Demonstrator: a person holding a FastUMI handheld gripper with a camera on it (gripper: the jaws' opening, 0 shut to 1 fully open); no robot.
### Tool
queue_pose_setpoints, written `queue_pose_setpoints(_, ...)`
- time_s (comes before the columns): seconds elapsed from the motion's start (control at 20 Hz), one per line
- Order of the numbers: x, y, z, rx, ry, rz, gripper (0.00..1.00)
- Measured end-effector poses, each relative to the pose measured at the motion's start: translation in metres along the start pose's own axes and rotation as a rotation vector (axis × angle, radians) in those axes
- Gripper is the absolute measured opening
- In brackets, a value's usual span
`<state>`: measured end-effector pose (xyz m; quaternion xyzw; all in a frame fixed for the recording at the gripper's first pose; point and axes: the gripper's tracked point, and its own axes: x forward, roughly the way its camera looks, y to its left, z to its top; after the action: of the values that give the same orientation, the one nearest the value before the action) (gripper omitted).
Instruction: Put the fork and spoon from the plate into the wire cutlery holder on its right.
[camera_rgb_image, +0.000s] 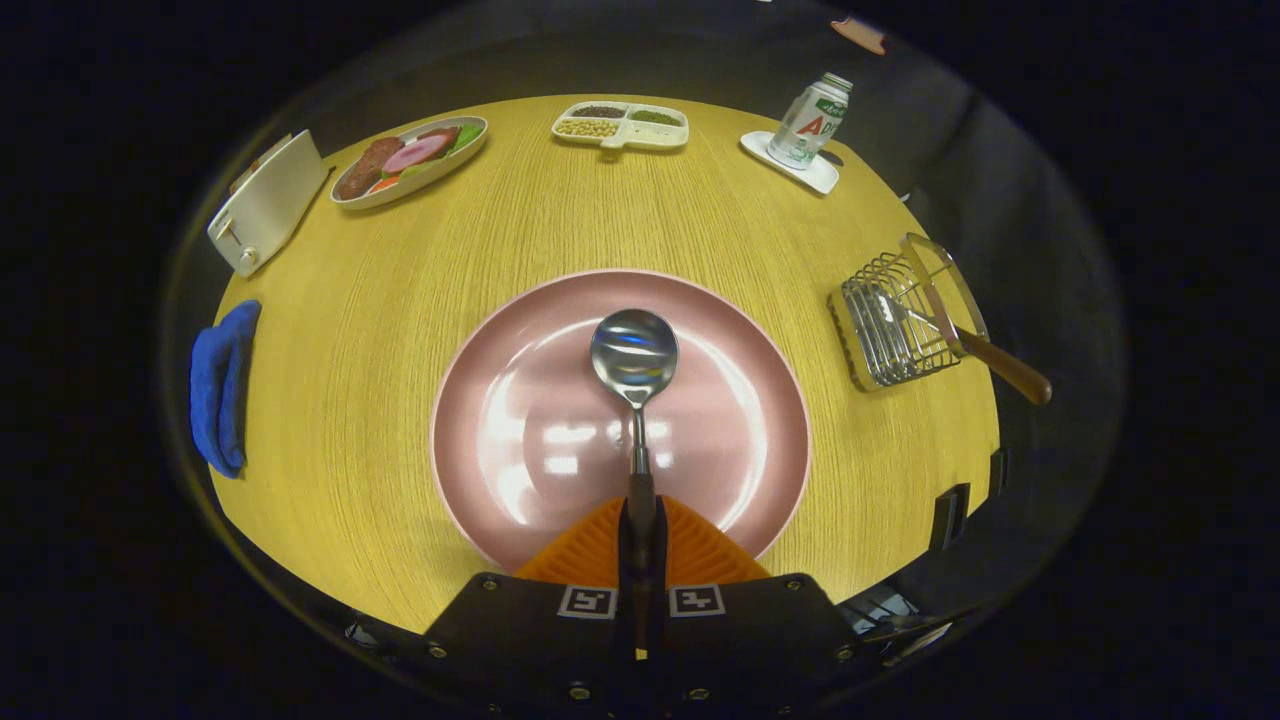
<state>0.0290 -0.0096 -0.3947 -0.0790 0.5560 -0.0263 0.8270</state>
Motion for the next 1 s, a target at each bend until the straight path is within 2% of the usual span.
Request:
queue_pose_setpoints(0.45, -0.025, -0.024, 0.039, 0.026, -0.078, -0.041, 0.05)
queue_pose_setpoints(1.0, -0.052, -0.079, 0.073, 0.100, -0.132, -0.117, 0.05)
